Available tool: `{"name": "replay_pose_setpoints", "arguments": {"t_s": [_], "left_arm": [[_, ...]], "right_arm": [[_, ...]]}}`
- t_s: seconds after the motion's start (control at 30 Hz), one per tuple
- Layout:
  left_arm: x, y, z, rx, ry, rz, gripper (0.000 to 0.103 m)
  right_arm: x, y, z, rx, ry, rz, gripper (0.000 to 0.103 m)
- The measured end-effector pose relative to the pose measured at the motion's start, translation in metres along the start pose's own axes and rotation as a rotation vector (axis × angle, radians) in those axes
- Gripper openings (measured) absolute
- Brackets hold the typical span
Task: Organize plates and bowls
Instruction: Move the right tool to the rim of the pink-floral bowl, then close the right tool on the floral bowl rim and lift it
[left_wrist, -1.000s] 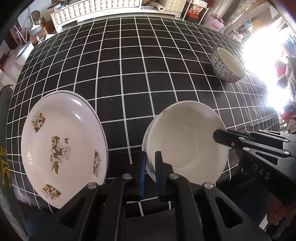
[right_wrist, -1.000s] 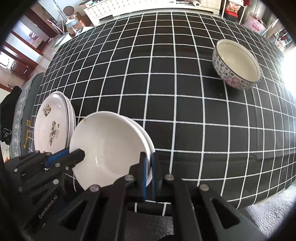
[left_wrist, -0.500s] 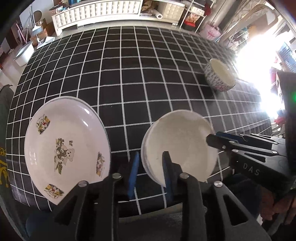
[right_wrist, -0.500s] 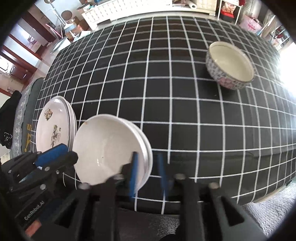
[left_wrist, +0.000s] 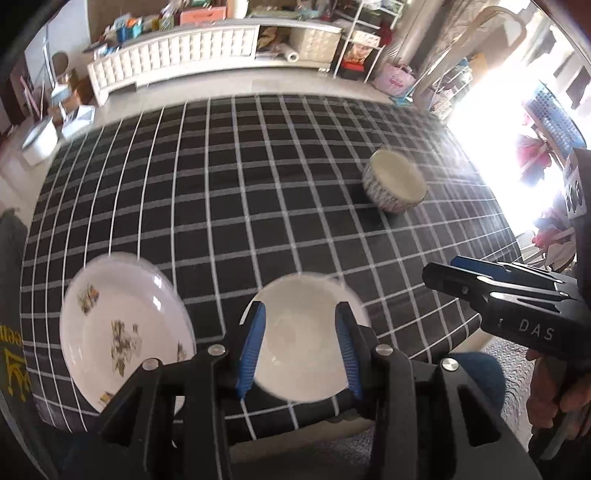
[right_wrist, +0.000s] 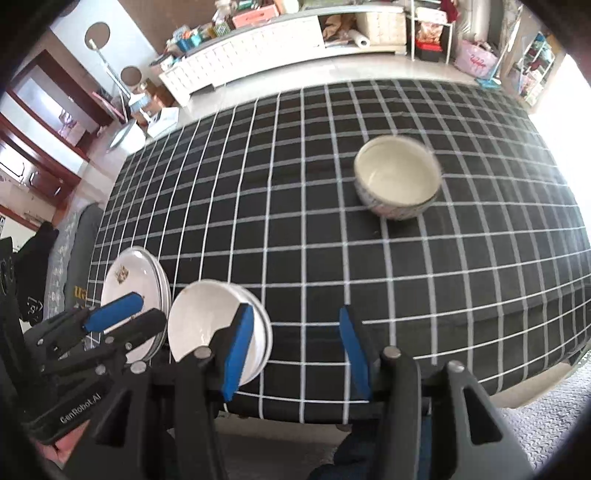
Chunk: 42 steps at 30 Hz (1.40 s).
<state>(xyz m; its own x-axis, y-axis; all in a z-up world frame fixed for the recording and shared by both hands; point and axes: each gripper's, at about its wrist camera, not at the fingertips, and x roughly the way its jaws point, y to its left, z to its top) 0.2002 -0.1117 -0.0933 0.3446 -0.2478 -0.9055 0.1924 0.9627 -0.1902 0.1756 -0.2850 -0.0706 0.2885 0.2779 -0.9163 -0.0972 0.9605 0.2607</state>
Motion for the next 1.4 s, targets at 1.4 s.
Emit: {"name": "replay_pose_setpoints", "arguments": {"t_s": [1.4], "left_arm": [[0.110,-0.101,0.148,0.105,0.063,-0.023,0.027]], "right_arm": [[0.019,-0.128,0.099,0.081,-0.055,-0.018,0.048]]}}
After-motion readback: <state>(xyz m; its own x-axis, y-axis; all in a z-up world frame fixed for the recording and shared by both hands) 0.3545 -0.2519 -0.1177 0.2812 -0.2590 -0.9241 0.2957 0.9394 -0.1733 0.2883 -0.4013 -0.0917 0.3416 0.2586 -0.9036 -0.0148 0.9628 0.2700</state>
